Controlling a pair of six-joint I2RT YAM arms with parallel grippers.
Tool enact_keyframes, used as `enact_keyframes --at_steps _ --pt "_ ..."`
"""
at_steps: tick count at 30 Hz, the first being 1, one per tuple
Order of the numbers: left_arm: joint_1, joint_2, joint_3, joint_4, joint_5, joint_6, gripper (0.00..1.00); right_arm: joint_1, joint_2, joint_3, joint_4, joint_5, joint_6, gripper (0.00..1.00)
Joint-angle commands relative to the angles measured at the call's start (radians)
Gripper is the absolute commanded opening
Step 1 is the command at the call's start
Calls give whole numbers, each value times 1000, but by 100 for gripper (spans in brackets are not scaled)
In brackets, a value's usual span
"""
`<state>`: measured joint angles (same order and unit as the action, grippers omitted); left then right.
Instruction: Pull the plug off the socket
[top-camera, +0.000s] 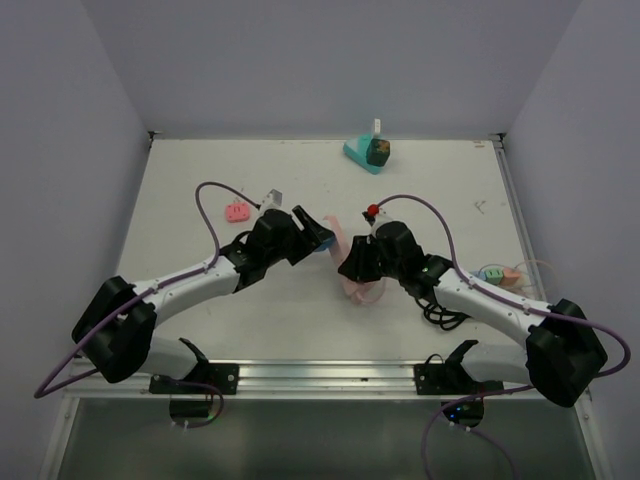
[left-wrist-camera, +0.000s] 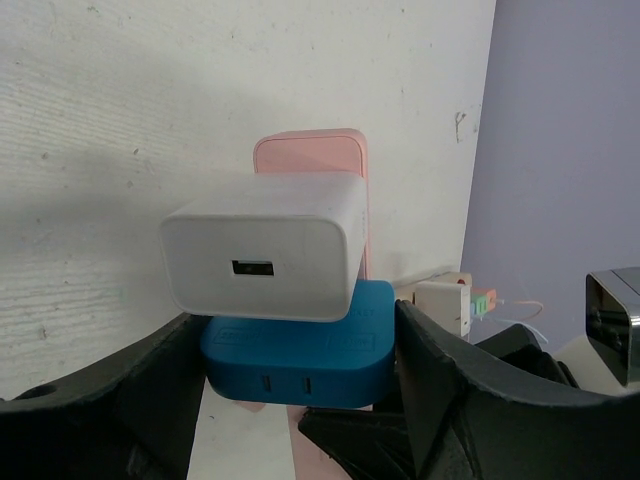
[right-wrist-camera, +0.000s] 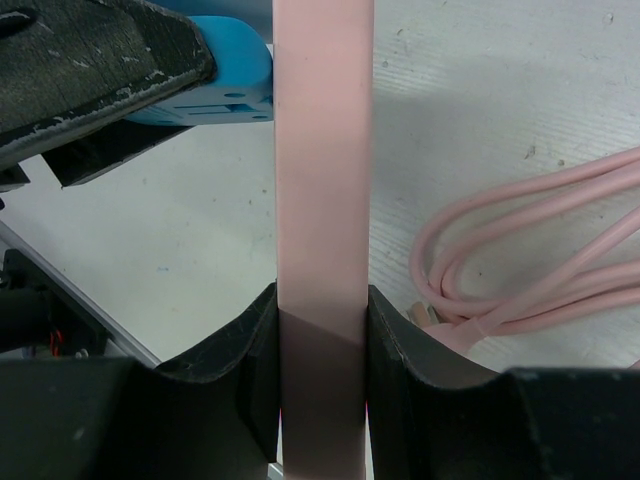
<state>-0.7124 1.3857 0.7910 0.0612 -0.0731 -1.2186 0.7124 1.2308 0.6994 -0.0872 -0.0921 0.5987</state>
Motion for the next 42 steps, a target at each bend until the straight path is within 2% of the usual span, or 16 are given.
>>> enact_keyframes --at_steps 1,3,4,5,18,23,26,28,32,35,38,40,42 --pt "-7 -39 -22 80 -17 -16 28 5 -34 2 138 -5 22 0" --pt "-7 -53 -30 78 -21 -16 16 4 -25 -1 139 0 26 0" --pt "-7 -57 -30 75 -21 -16 5 4 -21 -5 138 8 32 0" --pt "-7 -68 -32 69 -22 -16 0 4 -19 -8 133 29 33 0" --pt "16 -224 -75 -26 18 -24 0 -63 42 -14 52 203 18 0" --pt "103 -283 -64 -96 113 -13 0 -68 47 3 44 203 -23 0" --pt "155 -290 -21 -180 113 57 0 -68 24 14 49 189 -40 0" --pt "189 -280 7 -224 72 145 0 -68 9 25 38 193 -53 0" --pt "203 -257 36 -287 -158 261 0 -68 -24 48 4 181 -77 0" --pt "212 -211 43 -236 -313 343 1 -68 -51 57 -9 160 -88 0" --pt "220 -119 80 -148 -410 408 4 -68 -67 60 -17 137 -100 0" --pt "228 -32 100 -106 -433 450 11 -68 -74 64 -28 109 -112 0" --pt "238 33 138 -31 -430 491 13 -68 -79 74 -45 100 -126 0"
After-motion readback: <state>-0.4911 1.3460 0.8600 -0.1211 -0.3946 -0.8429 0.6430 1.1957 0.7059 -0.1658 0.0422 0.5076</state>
